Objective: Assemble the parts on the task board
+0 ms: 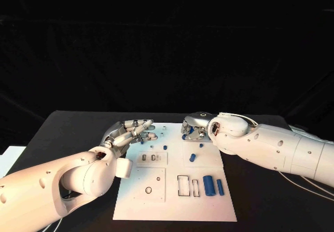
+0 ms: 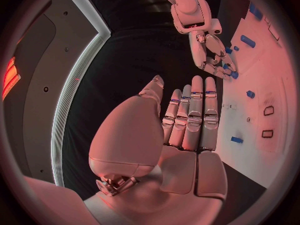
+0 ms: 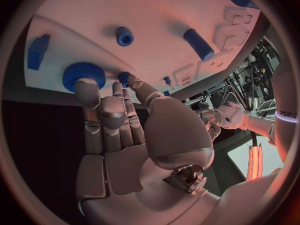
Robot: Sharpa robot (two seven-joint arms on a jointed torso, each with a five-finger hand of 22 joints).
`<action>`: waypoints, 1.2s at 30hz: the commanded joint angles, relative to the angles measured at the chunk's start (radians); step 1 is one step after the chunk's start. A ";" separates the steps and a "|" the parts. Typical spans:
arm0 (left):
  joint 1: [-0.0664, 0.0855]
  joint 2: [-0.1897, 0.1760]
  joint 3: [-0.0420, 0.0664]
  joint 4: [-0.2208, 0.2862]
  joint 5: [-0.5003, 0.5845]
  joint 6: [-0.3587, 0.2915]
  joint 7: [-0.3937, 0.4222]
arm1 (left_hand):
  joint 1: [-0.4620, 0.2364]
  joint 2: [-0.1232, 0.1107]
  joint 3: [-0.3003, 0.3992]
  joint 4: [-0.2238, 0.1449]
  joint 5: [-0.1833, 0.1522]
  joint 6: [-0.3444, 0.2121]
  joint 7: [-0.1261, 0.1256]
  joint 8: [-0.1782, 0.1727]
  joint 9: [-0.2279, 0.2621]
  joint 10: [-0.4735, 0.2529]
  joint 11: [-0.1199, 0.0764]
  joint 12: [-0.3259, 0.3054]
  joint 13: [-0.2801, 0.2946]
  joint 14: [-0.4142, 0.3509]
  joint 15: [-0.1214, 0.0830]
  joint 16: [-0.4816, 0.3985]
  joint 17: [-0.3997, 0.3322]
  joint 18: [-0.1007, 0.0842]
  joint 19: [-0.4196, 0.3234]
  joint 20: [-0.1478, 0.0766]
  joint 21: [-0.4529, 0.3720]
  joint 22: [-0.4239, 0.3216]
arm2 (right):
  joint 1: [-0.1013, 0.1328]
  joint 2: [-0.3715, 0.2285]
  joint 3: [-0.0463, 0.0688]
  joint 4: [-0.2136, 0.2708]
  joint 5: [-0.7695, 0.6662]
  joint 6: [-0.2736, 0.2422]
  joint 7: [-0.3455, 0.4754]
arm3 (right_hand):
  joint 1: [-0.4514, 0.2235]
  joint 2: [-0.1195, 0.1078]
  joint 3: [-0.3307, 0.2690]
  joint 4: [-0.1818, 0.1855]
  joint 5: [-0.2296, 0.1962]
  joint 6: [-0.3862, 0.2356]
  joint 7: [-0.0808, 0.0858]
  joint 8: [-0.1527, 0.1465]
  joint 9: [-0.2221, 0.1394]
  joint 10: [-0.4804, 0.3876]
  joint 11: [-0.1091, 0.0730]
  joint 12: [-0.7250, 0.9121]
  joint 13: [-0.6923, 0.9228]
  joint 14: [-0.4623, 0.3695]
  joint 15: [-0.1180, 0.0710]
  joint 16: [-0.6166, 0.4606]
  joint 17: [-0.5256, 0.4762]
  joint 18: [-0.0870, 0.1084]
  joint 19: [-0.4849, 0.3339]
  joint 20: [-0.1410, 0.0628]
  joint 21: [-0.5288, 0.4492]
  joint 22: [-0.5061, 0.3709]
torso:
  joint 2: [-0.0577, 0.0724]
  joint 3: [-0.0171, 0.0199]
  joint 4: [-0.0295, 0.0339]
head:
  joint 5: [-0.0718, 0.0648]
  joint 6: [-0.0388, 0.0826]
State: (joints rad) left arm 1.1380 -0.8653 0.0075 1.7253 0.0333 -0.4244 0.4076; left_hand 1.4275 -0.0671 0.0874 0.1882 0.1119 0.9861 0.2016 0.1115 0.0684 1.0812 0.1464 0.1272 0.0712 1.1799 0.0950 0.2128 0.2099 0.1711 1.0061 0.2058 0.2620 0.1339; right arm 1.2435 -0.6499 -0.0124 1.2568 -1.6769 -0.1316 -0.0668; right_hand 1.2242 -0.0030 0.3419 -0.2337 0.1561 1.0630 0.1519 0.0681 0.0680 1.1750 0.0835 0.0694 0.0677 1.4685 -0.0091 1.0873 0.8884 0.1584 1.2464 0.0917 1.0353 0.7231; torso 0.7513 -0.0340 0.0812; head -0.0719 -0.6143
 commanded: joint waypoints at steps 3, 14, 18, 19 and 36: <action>0.003 0.000 0.001 0.003 0.002 0.023 -0.001 | -0.010 0.000 -0.001 -0.003 -0.003 -0.004 0.006 -0.005 -0.001 -0.005 0.005 -0.003 -0.001 0.005 0.002 -0.003 0.001 0.010 0.008 0.002 -0.002 -0.001 | 0.000 0.006 0.000 -0.005 -0.023 0.022 -0.006 | 0.002 -0.006 0.009 0.001 -0.004 0.011 0.000 -0.001 0.001 0.000 0.002 -0.002 -0.001 0.024 0.006 0.015 0.015 -0.015 0.008 -0.001 0.014 0.016 | 0.005 -0.0024 0.0021 | 0.002 0.000; 0.003 -0.001 0.001 0.003 0.002 0.025 -0.006 | -0.009 0.001 -0.001 -0.004 -0.003 -0.005 0.006 -0.005 -0.001 -0.005 0.005 -0.004 -0.001 0.005 0.002 -0.003 0.002 0.010 0.008 0.002 -0.002 -0.001 | -0.001 0.019 -0.001 -0.021 -0.024 0.060 -0.002 | 0.023 0.012 0.042 0.008 -0.037 0.051 -0.012 0.009 0.007 0.033 -0.009 0.004 0.001 0.028 -0.002 0.074 0.076 -0.023 0.018 -0.004 0.073 0.083 | 0.009 -0.0036 0.0056 | 0.001 -0.005; 0.004 -0.002 0.001 0.004 0.002 0.025 -0.007 | -0.009 0.001 -0.001 -0.004 -0.003 -0.005 0.006 -0.005 -0.001 -0.005 0.005 -0.004 -0.002 0.005 0.002 -0.003 0.002 0.010 0.009 0.002 -0.002 -0.001 | -0.001 0.021 -0.001 -0.023 -0.032 0.049 -0.004 | 0.034 0.021 0.058 0.009 -0.052 0.070 -0.017 0.014 0.011 0.047 -0.014 0.005 0.002 0.026 -0.006 0.084 0.083 -0.024 0.016 -0.006 0.085 0.096 | 0.011 -0.0040 0.0067 | 0.000 -0.008; 0.004 -0.003 0.001 0.004 0.002 0.025 -0.007 | -0.009 0.001 -0.001 -0.004 -0.003 -0.005 0.006 -0.005 -0.001 -0.005 0.005 -0.004 -0.002 0.005 0.002 -0.003 0.002 0.010 0.009 0.002 -0.002 -0.001 | -0.002 0.020 -0.001 -0.023 -0.033 0.037 -0.003 | 0.038 0.026 0.063 0.010 -0.058 0.077 -0.019 0.016 0.013 0.051 -0.016 0.006 0.002 0.025 -0.007 0.087 0.086 -0.024 0.017 -0.007 0.089 0.101 | 0.011 -0.0042 0.0069 | 0.000 -0.009; 0.004 -0.006 0.001 0.002 0.002 0.031 -0.008 | -0.008 0.003 -0.001 -0.006 -0.003 -0.005 0.006 -0.006 -0.001 -0.006 0.005 -0.005 -0.002 0.006 0.002 -0.003 0.004 0.010 0.009 0.002 -0.003 -0.001 | -0.003 0.023 0.000 0.007 0.014 -0.239 -0.006 | 0.045 0.028 0.116 0.020 -0.083 0.094 -0.019 0.014 0.022 0.067 -0.018 -0.004 -0.001 0.023 -0.010 0.112 0.107 -0.031 0.020 -0.010 0.134 0.152 | 0.015 -0.0070 0.0109 | 0.005 -0.009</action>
State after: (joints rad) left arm 1.1402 -0.8715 0.0075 1.7258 0.0336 -0.4172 0.3960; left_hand 1.4275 -0.0671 0.0874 0.1883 0.1119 0.9825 0.2053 0.1116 0.0684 1.0812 0.1464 0.1273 0.0712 1.1798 0.0950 0.2128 0.2133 0.1711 1.0095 0.2092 0.2620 0.1338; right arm 1.2410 -0.6315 -0.0123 1.2646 -1.6743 -0.2980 -0.0635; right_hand 1.2604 0.0168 0.4517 -0.2148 0.0787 1.1579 0.1283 0.0888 0.0773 1.2393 0.0691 0.0694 0.0677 1.4684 -0.0166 1.1939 0.9939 0.1464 1.2681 0.0806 1.1661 0.8738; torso 0.7647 -0.0402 0.0912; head -0.0666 -0.6223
